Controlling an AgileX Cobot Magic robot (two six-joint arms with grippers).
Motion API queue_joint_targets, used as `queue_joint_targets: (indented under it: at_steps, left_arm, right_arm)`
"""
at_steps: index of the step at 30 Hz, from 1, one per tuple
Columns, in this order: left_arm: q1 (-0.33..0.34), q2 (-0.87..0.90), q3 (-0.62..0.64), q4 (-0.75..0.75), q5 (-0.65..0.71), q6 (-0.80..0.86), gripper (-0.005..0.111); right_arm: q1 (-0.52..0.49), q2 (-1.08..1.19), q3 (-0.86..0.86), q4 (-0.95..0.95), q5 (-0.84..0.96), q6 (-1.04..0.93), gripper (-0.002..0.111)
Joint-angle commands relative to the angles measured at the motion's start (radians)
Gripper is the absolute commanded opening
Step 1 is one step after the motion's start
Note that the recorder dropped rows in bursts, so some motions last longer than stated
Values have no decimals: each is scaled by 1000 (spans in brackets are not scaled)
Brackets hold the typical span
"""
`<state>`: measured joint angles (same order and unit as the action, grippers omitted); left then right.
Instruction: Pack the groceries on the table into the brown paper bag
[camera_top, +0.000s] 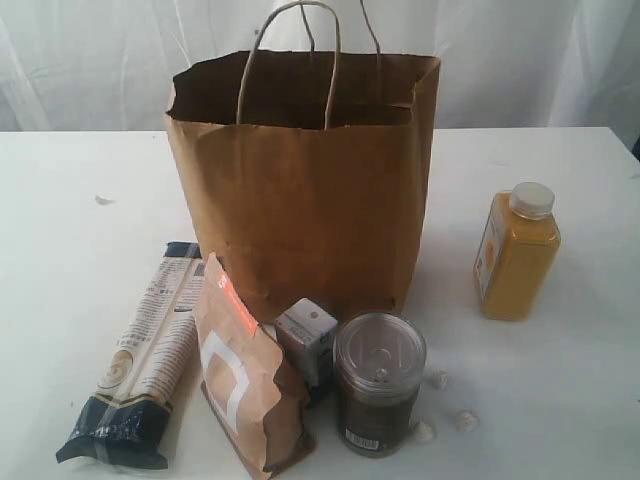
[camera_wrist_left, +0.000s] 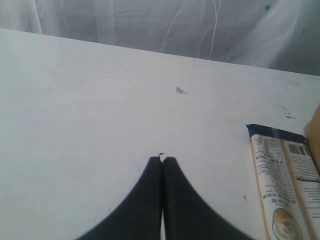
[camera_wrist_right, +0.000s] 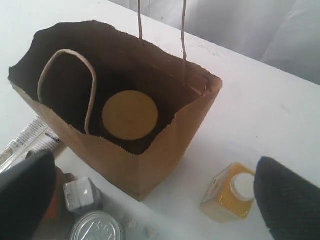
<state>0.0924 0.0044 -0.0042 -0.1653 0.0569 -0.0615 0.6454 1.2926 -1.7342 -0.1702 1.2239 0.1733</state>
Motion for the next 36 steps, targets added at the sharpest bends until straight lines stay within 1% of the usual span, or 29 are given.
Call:
queue_joint_targets:
  at_steps: [1, 8, 18, 20, 21, 22, 23, 24, 25, 27, 29, 36]
  left_arm:
    - [-8, -4, 4, -4, -3, -3, 0]
    - [-8, -4, 4, -4, -3, -3, 0]
    - [-8, -4, 4, -4, -3, -3, 0]
    - [-8, -4, 4, -4, -3, -3, 0]
    - [-8, -4, 4, -4, -3, -3, 0]
    - [-8, -4, 4, -4, -3, -3, 0]
    - [-8, -4, 4, -4, -3, -3, 0]
    - [-8, -4, 4, -4, -3, -3, 0]
    - [-8, -4, 4, -4, -3, -3, 0]
    - [-8, -4, 4, -4, -3, -3, 0]
    - [-8, -4, 4, -4, -3, -3, 0]
    - [-8, -4, 4, -4, -3, -3, 0]
  right_arm:
    - [-5, -109, 73, 28, -3, 10, 105]
    - [-5, -287, 216, 60, -3, 7, 105]
    - [-5, -460, 491, 92, -3, -17, 103]
    - [-5, -494, 556, 95, -3, -17, 95]
    - [-5, -505, 595, 95, -3, -17, 85]
    - [-5, -511, 614, 97, -3, -17, 78]
    - [-5, -517, 646, 110, -3, -17, 64]
    - [-5, -521, 663, 117, -3, -17, 57]
    - [-5, -528, 697, 137, -3, -17, 46]
    - [-5, -534, 749, 157, -29, -12, 39]
    - [-5, -534, 806, 195, -95, -12, 39]
    - [-5, -522, 1042, 204, -177, -108, 39]
